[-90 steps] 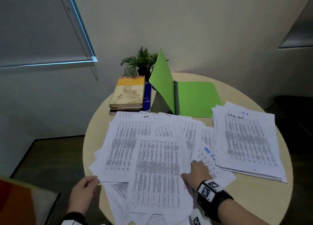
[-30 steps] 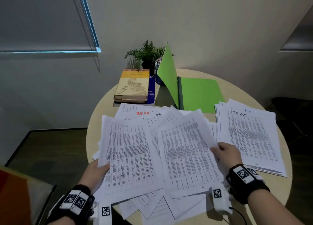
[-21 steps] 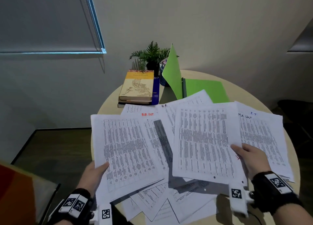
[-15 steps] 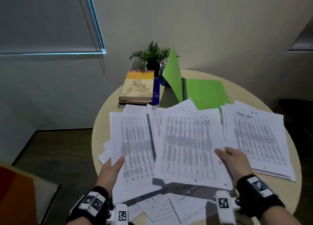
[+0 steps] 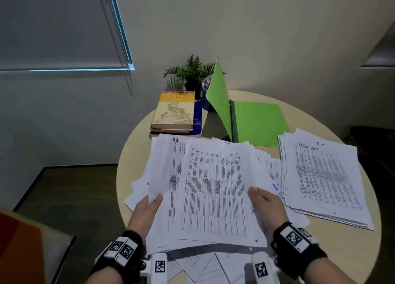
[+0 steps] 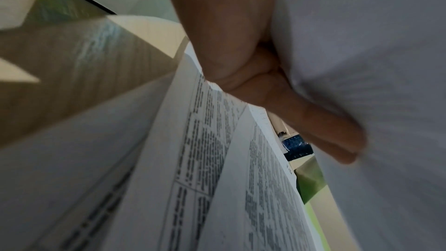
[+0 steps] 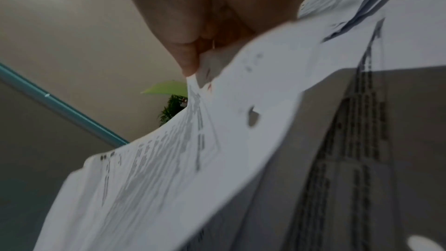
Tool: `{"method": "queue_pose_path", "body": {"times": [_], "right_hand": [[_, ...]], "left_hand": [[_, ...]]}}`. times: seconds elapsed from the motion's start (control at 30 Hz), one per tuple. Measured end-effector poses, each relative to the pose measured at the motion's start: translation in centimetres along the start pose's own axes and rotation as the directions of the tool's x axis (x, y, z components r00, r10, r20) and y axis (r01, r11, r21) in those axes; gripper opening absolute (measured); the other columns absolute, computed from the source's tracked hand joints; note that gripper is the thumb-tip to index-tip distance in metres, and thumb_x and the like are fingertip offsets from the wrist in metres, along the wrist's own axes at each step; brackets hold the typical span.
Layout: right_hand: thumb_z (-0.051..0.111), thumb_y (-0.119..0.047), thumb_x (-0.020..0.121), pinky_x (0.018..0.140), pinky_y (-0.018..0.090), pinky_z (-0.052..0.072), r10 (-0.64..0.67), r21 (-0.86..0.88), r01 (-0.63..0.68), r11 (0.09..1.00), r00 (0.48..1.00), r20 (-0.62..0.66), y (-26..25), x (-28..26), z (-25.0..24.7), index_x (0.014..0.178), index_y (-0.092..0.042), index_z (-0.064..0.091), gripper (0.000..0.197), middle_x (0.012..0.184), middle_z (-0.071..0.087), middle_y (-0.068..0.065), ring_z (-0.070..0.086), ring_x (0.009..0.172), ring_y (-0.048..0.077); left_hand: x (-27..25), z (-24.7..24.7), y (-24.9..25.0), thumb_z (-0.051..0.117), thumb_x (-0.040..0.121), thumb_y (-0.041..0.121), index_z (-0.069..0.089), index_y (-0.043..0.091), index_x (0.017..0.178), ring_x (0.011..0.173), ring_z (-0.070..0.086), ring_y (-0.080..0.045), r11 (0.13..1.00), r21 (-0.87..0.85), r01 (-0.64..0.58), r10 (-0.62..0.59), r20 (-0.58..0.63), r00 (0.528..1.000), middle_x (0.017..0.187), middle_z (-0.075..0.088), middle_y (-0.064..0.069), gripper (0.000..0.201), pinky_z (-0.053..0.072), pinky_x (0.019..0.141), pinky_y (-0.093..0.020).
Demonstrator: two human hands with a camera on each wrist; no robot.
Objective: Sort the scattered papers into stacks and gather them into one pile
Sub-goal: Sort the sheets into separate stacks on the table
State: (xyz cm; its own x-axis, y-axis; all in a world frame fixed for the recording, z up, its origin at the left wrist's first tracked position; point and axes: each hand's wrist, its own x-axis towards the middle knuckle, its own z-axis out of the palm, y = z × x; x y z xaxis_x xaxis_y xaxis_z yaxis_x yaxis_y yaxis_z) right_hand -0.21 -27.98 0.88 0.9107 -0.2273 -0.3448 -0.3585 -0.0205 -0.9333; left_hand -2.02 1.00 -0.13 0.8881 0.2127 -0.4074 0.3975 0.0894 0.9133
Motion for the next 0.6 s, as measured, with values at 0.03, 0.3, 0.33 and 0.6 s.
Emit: {"method": "queue_pose_path", "body": {"times": [0.03,0.3,0.33,0.6], "right_hand": [[0.056,-0.029,0.093,0.094,0.027,0.048,-0.013,-0.018,0.013,1.0,0.999,0.039,-0.3,0.5,-0.1,0.103,-0.021,0.065,0.016,0.072,0.06,-0.022,0.057,0.056,-0.009],[0.06,0.007,0.084,0.063,0.021,0.047,0.12,-0.123,-0.07,0.99,0.881,0.459,-0.6,1.8,2.0,0.112,-0.018,0.055,0.037,0.09,0.065,0.005,0.057,0.068,0.013],[0.06,0.009,0.084,0.058,0.018,0.046,0.12,-0.124,-0.068,0.99,0.867,0.484,-0.4,1.7,2.4,0.113,-0.019,0.055,0.041,0.089,0.065,0.004,0.056,0.067,0.012],[0.083,-0.021,0.066,0.083,0.036,0.051,0.175,-0.213,-0.104,0.972,0.919,0.354,1.4,2.4,5.4,0.094,-0.01,0.061,0.038,0.102,0.066,0.014,0.059,0.087,0.023]], "left_hand": [[0.0,-0.3,-0.1,0.053,0.095,0.025,0.063,0.019,0.113,0.106,0.065,-0.022,1.0,-0.002,0.013,-0.013,0.005,1.0,0.113,0.071,-0.001,0.021,0.046,0.1,-0.042],[-0.2,-0.2,-0.3,0.069,0.078,0.048,0.056,0.026,0.115,0.108,0.062,-0.012,0.994,0.045,0.102,-0.108,0.162,0.981,0.111,0.067,0.011,0.045,0.043,0.098,-0.027],[-0.1,-0.1,-0.4,0.073,0.079,0.037,0.059,0.026,0.109,0.103,0.065,-0.011,0.991,0.094,0.096,-0.112,0.178,0.978,0.105,0.07,0.012,0.036,0.048,0.087,-0.021],[0.7,-0.9,-1.1,0.059,0.081,-0.013,0.056,-0.001,0.116,0.098,0.066,-0.035,0.969,0.17,0.18,-0.199,0.105,0.974,0.107,0.068,-0.023,0.037,0.053,0.079,-0.033]]}}
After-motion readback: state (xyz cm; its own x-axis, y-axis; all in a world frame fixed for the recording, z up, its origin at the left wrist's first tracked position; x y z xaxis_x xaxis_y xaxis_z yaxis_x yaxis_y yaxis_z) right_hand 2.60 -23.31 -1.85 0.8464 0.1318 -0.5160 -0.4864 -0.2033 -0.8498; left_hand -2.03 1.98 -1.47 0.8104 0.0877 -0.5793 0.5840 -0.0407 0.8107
